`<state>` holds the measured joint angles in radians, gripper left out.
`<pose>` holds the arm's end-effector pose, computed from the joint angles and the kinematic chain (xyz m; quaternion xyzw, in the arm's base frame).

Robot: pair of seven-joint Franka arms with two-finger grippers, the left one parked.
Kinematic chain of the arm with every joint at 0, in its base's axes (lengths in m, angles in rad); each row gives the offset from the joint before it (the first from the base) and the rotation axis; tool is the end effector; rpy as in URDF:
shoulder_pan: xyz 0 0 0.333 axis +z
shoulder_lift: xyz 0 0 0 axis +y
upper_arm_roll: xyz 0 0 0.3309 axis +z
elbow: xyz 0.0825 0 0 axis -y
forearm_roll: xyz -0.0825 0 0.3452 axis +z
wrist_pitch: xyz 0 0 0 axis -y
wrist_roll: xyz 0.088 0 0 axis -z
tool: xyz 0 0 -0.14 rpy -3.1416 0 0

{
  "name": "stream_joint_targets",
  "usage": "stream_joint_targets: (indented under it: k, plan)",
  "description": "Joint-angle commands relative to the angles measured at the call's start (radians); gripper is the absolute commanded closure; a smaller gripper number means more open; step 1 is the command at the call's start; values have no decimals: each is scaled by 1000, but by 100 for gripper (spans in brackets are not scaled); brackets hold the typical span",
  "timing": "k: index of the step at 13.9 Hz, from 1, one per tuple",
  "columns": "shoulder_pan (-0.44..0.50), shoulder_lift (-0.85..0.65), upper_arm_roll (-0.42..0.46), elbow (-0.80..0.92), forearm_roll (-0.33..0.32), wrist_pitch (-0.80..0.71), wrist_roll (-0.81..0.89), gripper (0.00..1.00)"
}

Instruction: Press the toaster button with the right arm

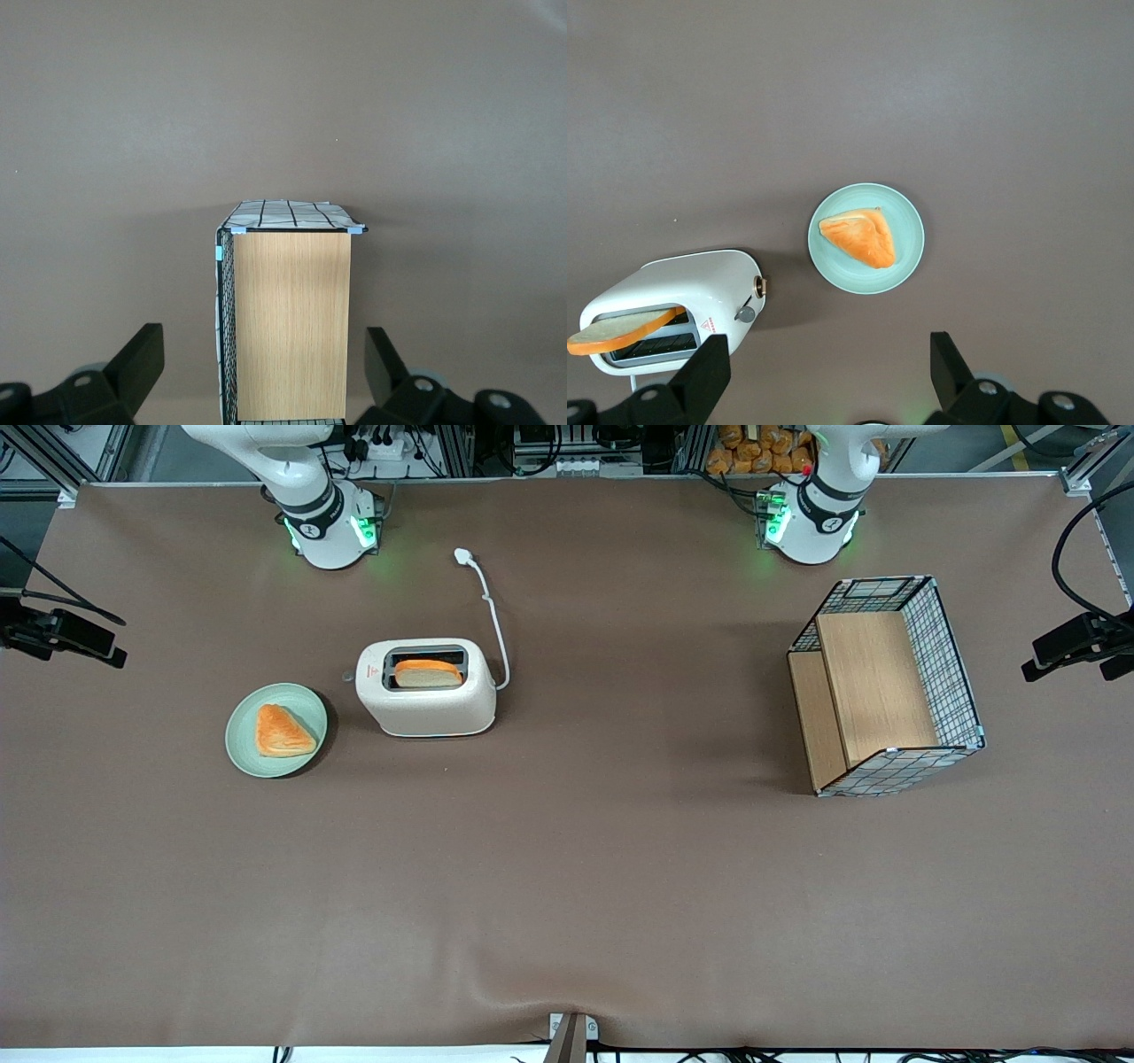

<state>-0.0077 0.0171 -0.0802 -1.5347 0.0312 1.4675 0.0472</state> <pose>0.5061 -0.0396 0.6047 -0.9968 0.0665 0.0418 0.0157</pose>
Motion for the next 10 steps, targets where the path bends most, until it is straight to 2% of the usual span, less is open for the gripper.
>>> stream_joint_targets:
  k: [1, 10]
  plan:
    - [-6, 11, 10, 25, -19, -19, 16, 0]
    - [-9, 9, 8, 24, -19, -26, 6, 0]
